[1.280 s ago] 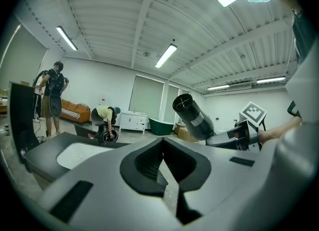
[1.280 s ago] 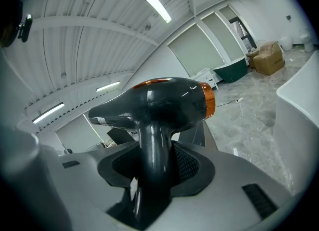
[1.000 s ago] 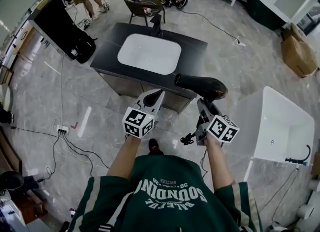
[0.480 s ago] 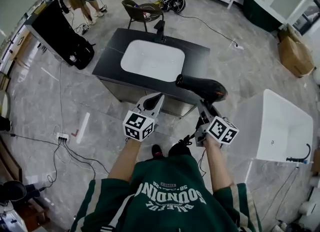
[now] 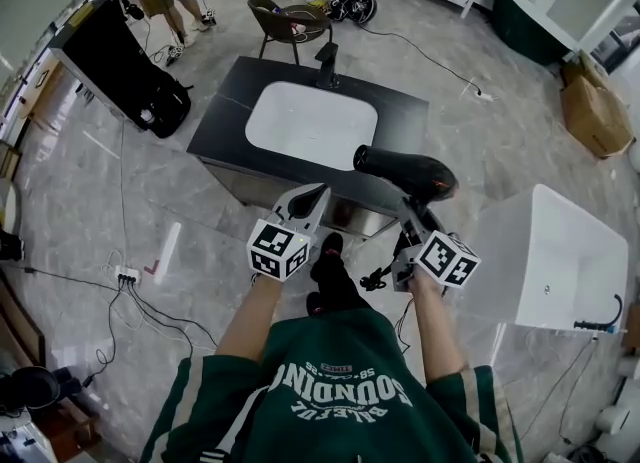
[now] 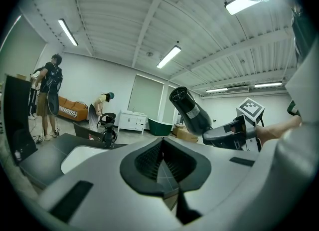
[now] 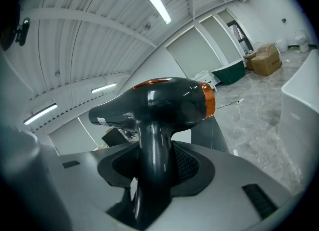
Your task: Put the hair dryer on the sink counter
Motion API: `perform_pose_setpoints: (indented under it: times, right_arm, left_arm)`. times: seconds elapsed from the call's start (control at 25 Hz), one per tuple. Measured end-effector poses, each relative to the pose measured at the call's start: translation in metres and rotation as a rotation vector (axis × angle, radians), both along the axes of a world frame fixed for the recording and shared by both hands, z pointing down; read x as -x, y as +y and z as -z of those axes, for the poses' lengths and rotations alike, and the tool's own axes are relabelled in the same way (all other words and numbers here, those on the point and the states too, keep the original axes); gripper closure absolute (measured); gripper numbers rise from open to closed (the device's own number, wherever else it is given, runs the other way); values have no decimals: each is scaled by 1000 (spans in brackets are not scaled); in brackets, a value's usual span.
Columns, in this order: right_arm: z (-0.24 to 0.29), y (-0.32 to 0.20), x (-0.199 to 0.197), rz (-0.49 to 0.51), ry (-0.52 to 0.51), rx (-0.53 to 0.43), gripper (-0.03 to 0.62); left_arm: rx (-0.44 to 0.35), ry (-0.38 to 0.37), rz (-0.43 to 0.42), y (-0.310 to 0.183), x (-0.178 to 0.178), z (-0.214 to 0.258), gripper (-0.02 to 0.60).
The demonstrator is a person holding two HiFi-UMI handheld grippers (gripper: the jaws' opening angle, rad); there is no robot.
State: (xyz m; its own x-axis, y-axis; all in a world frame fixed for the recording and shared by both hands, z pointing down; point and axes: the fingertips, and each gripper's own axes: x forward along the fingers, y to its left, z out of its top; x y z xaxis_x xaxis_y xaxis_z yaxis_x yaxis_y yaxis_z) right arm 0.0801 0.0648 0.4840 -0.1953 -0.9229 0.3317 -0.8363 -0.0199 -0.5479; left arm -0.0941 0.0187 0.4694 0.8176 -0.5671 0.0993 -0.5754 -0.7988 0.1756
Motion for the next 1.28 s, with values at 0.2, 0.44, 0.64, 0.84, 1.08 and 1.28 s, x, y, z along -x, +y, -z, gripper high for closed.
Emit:
perform_pose_setpoints:
  times: [0.2,0.44,0.64,0.84,1.08,1.28]
  right_arm:
    - [-5,-30,-6,-20,-4,3,396]
    - [-28,-68,-13,-53,-3,17,396]
    - [-31,-100,-22,-79,1,36,396]
    - [-23,-136,-27,-92,14,46,396]
    - [-15,-177,-50,-122,45,54,396]
    - [-22,-212,-71,-140,74,55,396]
  left_arm:
    - [7,-17,-15,-30,-6,-7,571]
    - [12,-31,-42,-74,-16,-17,571]
    - [28,-31,-58,-109,-24,-21,571]
    - [42,-32,-62,-145,-26,-22,571]
    - [49,-35,-75,-184,-40,-18,571]
    - [47,-44,-80,-217,-53,-19,571]
